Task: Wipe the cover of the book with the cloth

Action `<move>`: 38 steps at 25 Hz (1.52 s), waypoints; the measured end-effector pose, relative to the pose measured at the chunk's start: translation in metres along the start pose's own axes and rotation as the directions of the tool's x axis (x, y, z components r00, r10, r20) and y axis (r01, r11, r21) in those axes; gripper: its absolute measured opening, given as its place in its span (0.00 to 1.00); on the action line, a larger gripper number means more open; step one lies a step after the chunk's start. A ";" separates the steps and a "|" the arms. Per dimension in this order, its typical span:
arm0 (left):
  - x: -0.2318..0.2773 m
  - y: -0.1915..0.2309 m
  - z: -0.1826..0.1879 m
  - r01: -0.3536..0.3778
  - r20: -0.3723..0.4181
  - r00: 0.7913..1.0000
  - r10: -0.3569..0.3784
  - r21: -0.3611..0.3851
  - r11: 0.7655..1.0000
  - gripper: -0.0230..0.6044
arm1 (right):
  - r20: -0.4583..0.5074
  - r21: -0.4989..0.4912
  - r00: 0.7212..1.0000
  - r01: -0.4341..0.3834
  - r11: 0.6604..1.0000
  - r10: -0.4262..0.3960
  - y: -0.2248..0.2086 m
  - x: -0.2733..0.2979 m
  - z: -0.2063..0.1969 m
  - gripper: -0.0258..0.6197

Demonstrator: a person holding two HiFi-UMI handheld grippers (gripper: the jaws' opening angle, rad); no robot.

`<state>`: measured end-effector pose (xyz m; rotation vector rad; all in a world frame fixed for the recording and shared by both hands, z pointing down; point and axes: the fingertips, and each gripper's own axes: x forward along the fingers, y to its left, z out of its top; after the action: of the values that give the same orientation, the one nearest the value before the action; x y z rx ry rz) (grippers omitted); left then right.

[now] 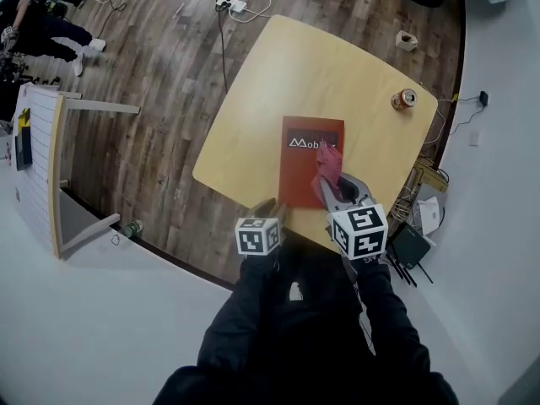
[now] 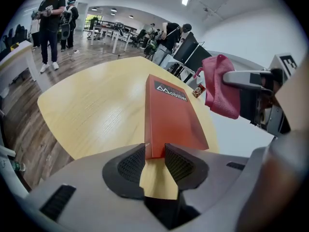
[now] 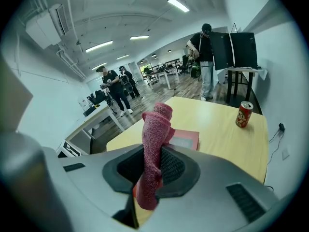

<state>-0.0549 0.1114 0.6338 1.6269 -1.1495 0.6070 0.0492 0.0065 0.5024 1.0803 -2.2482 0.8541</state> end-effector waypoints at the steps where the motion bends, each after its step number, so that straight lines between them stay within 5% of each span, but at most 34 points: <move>1: 0.002 0.000 -0.001 0.008 -0.001 1.000 -0.008 -0.002 1.000 0.25 | 0.000 0.001 1.000 -0.001 1.000 0.001 0.000 0.005 0.001 0.16; 14: 0.007 -0.001 -0.002 0.086 -0.051 0.995 -0.089 -0.065 0.994 0.23 | 0.021 0.066 0.999 -0.044 0.997 0.043 -0.003 0.062 0.023 0.16; 30: 0.010 -0.004 0.001 0.095 -0.077 0.992 -0.099 -0.048 0.994 0.22 | 0.004 0.193 0.984 -0.173 0.966 0.176 0.014 0.150 0.042 0.16; 38: 0.010 -0.003 0.002 0.087 -0.079 0.993 -0.091 -0.055 0.995 0.22 | -0.046 0.229 0.985 -0.154 0.961 0.168 -0.004 0.170 0.028 0.16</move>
<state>-0.0479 0.1057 0.6398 1.5866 -1.0195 0.5764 -0.0479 -0.1005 0.5973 0.9583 -2.2483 1.2189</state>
